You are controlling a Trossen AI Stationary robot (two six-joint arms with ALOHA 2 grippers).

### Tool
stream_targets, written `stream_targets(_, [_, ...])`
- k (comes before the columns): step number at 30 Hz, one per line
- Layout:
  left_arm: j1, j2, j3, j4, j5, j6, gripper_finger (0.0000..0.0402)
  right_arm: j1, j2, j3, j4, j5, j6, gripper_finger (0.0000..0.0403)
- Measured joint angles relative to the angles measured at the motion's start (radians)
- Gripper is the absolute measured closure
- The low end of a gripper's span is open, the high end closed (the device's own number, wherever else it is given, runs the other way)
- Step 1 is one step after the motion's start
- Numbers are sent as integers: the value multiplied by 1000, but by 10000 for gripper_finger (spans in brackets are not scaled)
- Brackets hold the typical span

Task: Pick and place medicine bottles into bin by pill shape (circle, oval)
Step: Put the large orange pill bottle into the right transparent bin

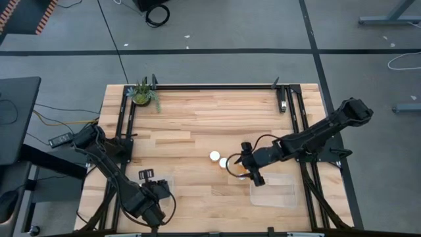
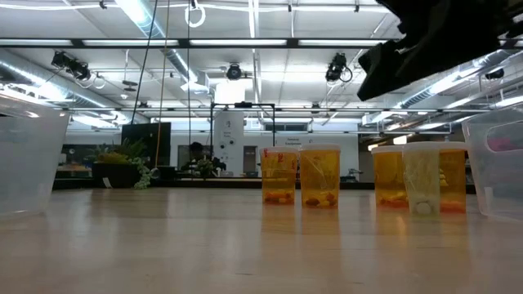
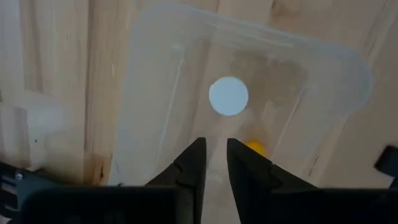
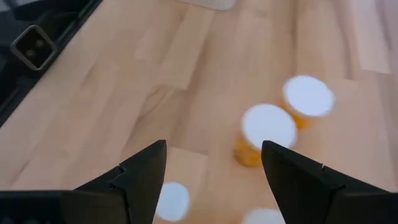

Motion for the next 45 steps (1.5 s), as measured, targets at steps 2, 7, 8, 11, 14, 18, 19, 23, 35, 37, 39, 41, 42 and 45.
stream_targets(2, [0,0,0,0,0,11,327,17,3,5,-5,1,-1,132])
stream_targets(7, [7,0,0,-1,0,11,331,33,3,5,-44,15,42,132])
stream_targets(8, [7,0,0,0,0,11,333,34,3,5,-50,26,54,132])
stream_targets(11, [13,0,0,0,0,12,335,35,3,5,-67,63,81,132])
stream_targets(14, [17,0,0,-2,0,28,332,32,3,12,-81,94,89,132])
stream_targets(18, [24,0,0,-2,0,37,331,7,3,64,-190,145,140,132])
stream_targets(19, [26,0,0,-2,0,37,332,-1,5,79,-223,154,156,132])
stream_targets(23, [31,0,0,-3,0,40,339,-31,79,182,-342,167,172,132])
stream_targets(35, [45,0,0,-9,1,69,340,-91,358,558,-692,135,191,132])
stream_targets(37, [45,0,0,-10,1,89,342,-95,366,573,-691,107,185,132])
stream_targets(39, [50,0,0,-12,0,115,346,-96,368,580,-690,103,189,132])
stream_targets(41, [57,0,0,-12,0,130,349,-96,368,580,-684,104,195,132])
stream_targets(42, [62,0,0,-12,0,135,350,-96,368,577,-672,103,198,132])
stream_targets(45, [73,0,0,-12,0,134,351,-88,377,574,-657,104,209,132])
